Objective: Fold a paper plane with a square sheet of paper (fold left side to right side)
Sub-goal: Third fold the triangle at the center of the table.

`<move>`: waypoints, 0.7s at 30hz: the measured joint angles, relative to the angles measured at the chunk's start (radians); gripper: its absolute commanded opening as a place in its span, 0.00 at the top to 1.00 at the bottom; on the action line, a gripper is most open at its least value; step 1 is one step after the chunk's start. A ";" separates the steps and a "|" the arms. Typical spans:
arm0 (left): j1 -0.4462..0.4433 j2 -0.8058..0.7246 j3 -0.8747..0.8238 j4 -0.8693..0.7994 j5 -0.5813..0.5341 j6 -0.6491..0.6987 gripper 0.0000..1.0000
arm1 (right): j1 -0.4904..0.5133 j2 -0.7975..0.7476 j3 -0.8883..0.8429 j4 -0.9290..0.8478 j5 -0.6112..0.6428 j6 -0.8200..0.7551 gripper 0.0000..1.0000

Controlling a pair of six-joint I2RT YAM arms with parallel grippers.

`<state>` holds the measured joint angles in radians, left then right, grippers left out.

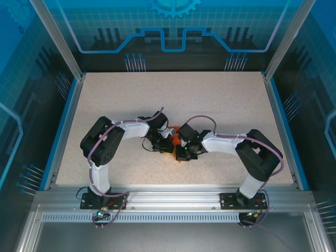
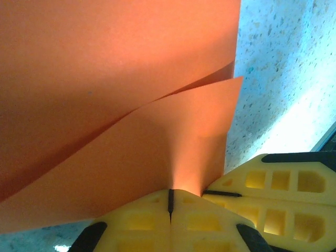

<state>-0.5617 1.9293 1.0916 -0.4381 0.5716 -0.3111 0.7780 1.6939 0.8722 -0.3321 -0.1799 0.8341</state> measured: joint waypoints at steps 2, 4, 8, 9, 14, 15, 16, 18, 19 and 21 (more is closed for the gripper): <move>0.001 0.000 0.000 -0.001 -0.002 0.007 0.96 | 0.000 0.000 0.000 0.000 0.000 0.000 1.00; 0.002 0.000 0.000 -0.002 -0.003 0.015 0.96 | 0.000 0.000 0.000 0.000 0.000 0.000 1.00; 0.019 -0.001 0.000 -0.006 -0.003 0.030 0.95 | 0.000 0.000 0.000 0.000 0.000 0.000 1.00; 0.024 -0.002 0.000 -0.009 -0.005 0.032 0.96 | 0.000 0.000 0.000 0.000 0.000 0.000 1.00; 0.060 -0.004 0.008 -0.031 -0.019 0.053 0.96 | 0.000 0.000 0.000 0.000 0.000 0.000 1.00; 0.066 -0.004 0.011 -0.036 -0.026 0.057 0.96 | 0.000 0.000 0.000 0.000 0.000 0.000 1.00; 0.076 -0.004 0.015 -0.042 -0.032 0.061 0.96 | 0.000 0.000 0.000 0.000 0.000 0.000 1.00; 0.093 -0.004 0.023 -0.053 -0.047 0.072 0.96 | 0.000 0.000 0.000 -0.001 0.000 0.000 1.00; 0.103 -0.004 0.028 -0.059 -0.057 0.079 0.96 | 0.000 0.000 0.000 -0.001 0.000 0.000 1.00; 0.121 -0.004 0.037 -0.070 -0.076 0.086 0.96 | 0.000 0.000 0.000 -0.001 0.000 0.000 1.00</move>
<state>-0.4404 1.9255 1.1282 -0.5079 0.4961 -0.2253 0.7780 1.6936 0.8722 -0.3332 -0.1799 0.8337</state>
